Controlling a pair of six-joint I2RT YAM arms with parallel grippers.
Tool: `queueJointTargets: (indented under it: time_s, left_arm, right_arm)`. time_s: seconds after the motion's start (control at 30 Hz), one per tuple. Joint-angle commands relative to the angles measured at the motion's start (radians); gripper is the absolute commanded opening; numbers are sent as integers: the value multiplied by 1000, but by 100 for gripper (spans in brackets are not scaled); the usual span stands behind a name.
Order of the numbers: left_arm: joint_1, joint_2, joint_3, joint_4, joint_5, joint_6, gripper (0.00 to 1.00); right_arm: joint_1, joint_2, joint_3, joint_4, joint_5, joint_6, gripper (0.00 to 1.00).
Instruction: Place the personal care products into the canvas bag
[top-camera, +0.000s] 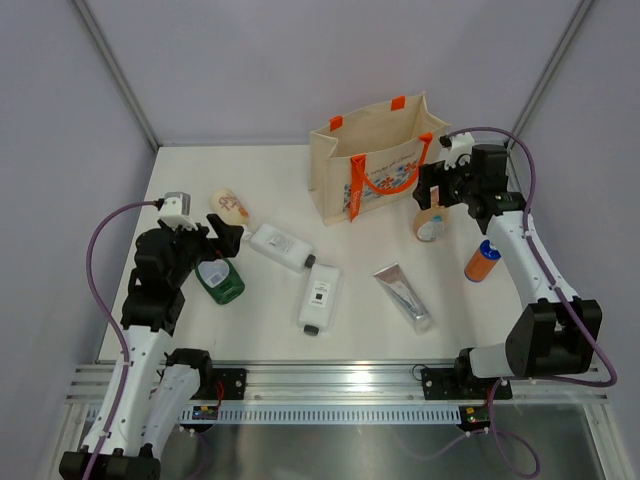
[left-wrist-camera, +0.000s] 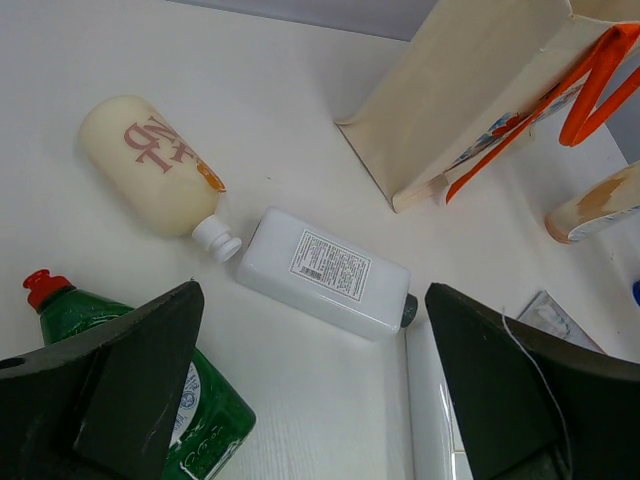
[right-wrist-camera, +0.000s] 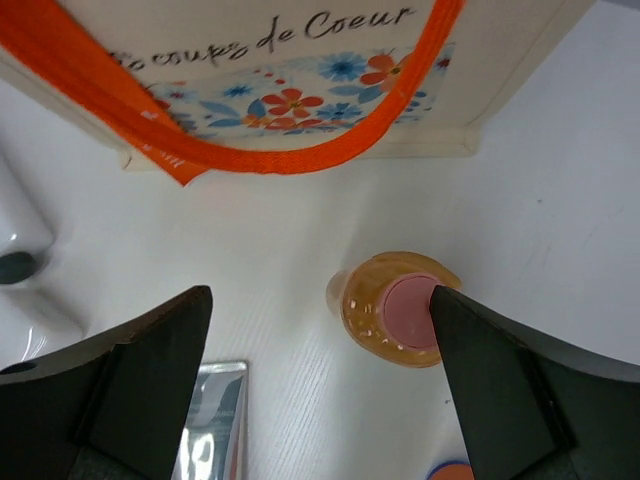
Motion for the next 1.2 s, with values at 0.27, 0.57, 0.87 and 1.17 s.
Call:
queueJointTargets:
  time_s: [0.27,0.57,0.87,1.17]
  left_arm:
    - [-3,11,41,20,19,24,99]
    - [-3,3,38,23,16,27,99]
    - [-3,2,38,24,18,26,99]
    - [-3,-4,34,26,18,27,99]
  right_arm:
    - [0,8,-135,202,228,-52,99]
    - [1,-68,-160,173,67,-61,100]
    - [0,-130,-171,157,22,-55,99]
    - [1,-126,-109,130,123,26,100]
